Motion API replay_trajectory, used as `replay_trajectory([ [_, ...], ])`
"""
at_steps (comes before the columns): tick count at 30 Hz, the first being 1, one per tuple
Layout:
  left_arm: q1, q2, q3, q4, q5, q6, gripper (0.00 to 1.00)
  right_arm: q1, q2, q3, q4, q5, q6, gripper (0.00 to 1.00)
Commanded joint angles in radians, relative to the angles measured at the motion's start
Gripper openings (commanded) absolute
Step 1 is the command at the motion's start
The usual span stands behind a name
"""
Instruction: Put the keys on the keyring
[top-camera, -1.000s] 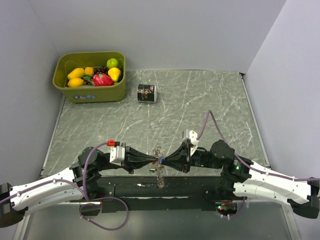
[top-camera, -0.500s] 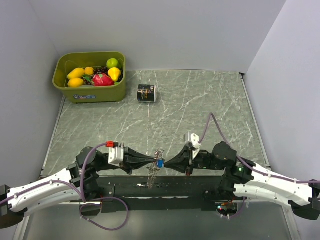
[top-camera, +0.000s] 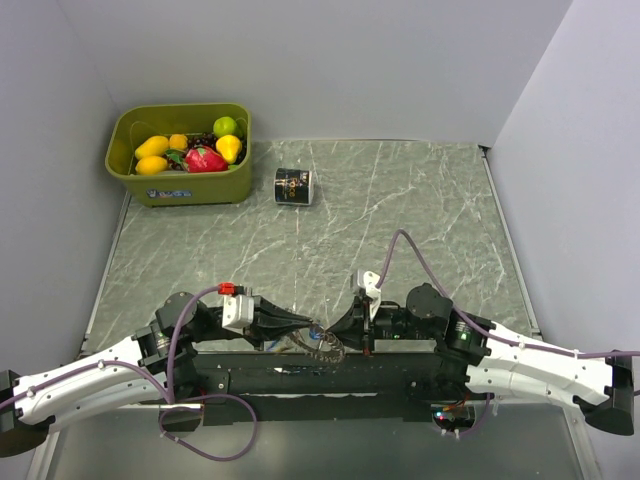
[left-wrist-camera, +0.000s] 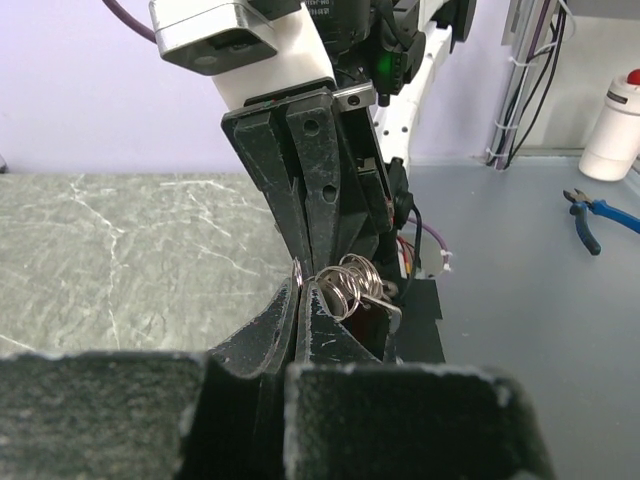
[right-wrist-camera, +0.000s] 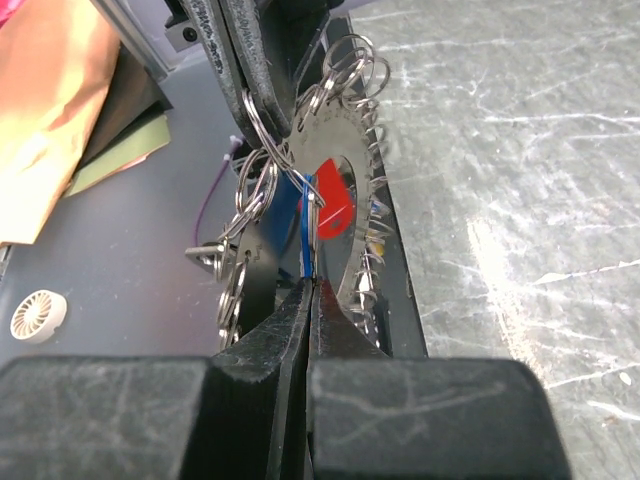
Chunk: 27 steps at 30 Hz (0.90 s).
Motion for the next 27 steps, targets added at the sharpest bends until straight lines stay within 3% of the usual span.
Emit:
replay_trajectory([
  [1, -0.004, -0.03, 0.066, 0.132, 0.025, -0.001, 0.01, 0.001, 0.009, -0.02, -0.025, 0.002, 0.004, 0.0],
  [3, -0.004, -0.029, 0.063, 0.132, 0.03, -0.002, 0.01, 0.001, 0.001, -0.014, -0.03, 0.011, -0.002, 0.0],
  [5, -0.004, -0.024, 0.063, 0.126, 0.031, -0.001, 0.01, 0.003, -0.015, -0.004, -0.072, 0.031, -0.005, 0.23],
  [6, -0.004, -0.023, 0.063, 0.121, 0.033, 0.001, 0.01, 0.001, -0.041, 0.005, -0.086, 0.06, -0.011, 0.4],
  [9, -0.004, -0.015, 0.064, 0.109, 0.047, 0.004, 0.01, 0.001, -0.121, 0.023, -0.137, 0.111, -0.035, 0.62],
  [12, -0.004, -0.012, 0.066, 0.094, 0.063, 0.006, 0.01, 0.001, -0.213, 0.04, -0.161, 0.162, -0.063, 0.73],
  [17, -0.004, 0.019, 0.083, 0.101, 0.103, -0.011, 0.01, 0.001, -0.276, 0.077, -0.132, 0.159, -0.085, 0.75],
  [24, -0.004, 0.069, 0.066, 0.187, 0.09, -0.053, 0.01, 0.001, -0.168, 0.128, -0.042, 0.113, -0.057, 0.6],
  [27, -0.004, 0.082, 0.053, 0.227, 0.094, -0.074, 0.01, 0.003, -0.14, 0.12, 0.019, 0.12, -0.036, 0.59],
])
